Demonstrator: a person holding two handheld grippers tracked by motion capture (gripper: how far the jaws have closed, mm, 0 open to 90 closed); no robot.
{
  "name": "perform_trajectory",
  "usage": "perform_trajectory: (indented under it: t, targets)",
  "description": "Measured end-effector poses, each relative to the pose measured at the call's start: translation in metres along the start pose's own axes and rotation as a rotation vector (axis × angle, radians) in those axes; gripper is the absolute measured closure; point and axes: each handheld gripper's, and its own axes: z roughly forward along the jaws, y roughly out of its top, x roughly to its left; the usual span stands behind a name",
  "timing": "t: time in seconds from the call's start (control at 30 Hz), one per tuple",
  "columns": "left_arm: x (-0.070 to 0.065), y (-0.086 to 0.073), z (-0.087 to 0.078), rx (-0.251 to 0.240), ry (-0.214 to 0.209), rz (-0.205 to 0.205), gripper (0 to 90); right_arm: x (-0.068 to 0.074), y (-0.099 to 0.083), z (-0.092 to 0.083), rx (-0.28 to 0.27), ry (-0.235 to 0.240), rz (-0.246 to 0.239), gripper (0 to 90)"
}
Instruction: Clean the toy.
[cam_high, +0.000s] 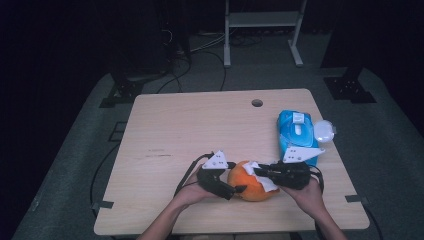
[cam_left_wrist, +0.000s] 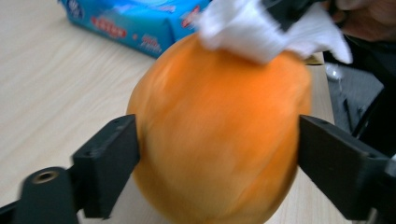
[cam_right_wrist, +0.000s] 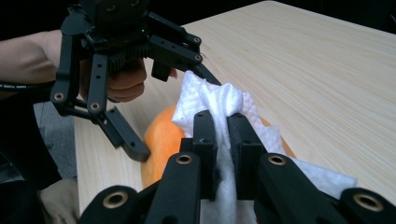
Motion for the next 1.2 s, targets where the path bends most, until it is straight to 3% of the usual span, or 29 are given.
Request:
perform_trajectory:
  t: [0.07, 0.23, 0.3, 0.47, 0.5, 0.63, 0.7, 0.8, 0.83, 0.93, 1.0, 1.07, 1.17, 1.2]
  targets:
    - [0.001, -0.002, 0.0, -0.009, -0.012, -0.013, 16.6, -0.003, -0.002, -0.002, -0.004, 0.001, 0.013, 82.0]
    - [-0.006, 0.005, -0.003, -0.008, 0.014, 0.017, 28.6, 0.002, 0.003, -0.001, 0.005, -0.017, -0.016, 82.0]
    - [-0.012, 0.009, -0.002, -0.008, 0.027, 0.045, 30.5, 0.009, 0.007, 0.001, 0.007, -0.013, -0.041, 82.0]
    - [-0.034, 0.018, 0.003, 0.023, 0.063, 0.162, 30.7, 0.028, 0.017, 0.013, 0.018, 0.029, -0.107, 82.0]
    - [-0.035, 0.018, 0.004, 0.024, 0.065, 0.165, 30.6, 0.03, 0.018, 0.015, 0.034, 0.019, -0.125, 82.1]
    - [-0.031, 0.015, 0.003, 0.022, 0.044, 0.157, 30.3, 0.018, 0.015, 0.004, 0.028, -0.009, -0.098, 82.1]
    - [-0.029, 0.013, 0.003, 0.027, 0.03, 0.148, 28.9, 0.007, 0.009, -0.005, 0.027, -0.026, -0.058, 82.0]
    - [-0.026, 0.012, 0.003, 0.021, 0.016, 0.134, 24.8, -0.004, 0.0, -0.011, 0.016, -0.012, -0.001, 82.0]
    - [-0.023, 0.011, 0.003, 0.005, 0.002, 0.097, 24.8, -0.004, 0.0, -0.011, 0.016, -0.012, -0.001, 82.0]
    - [-0.015, 0.009, 0.006, 0.016, -0.008, -0.002, 10.5, -0.007, -0.004, -0.013, 0.015, -0.005, 0.006, 82.0]
    - [-0.01, 0.006, 0.007, 0.017, -0.041, -0.05, 12.8, -0.005, -0.003, -0.011, 0.019, -0.006, -0.002, 82.0]
    - [-0.011, 0.005, 0.006, 0.013, -0.045, -0.034, 21.7, -0.003, -0.001, -0.01, 0.021, -0.008, -0.011, 81.9]
    - [-0.013, 0.007, 0.004, 0.009, -0.035, -0.018, 27.7, 0.006, 0.005, -0.007, 0.022, -0.008, -0.036, 82.0]
    - [-0.019, 0.011, 0.005, 0.005, -0.02, 0.021, 28.4, 0.01, 0.007, -0.005, 0.019, -0.005, -0.055, 82.0]
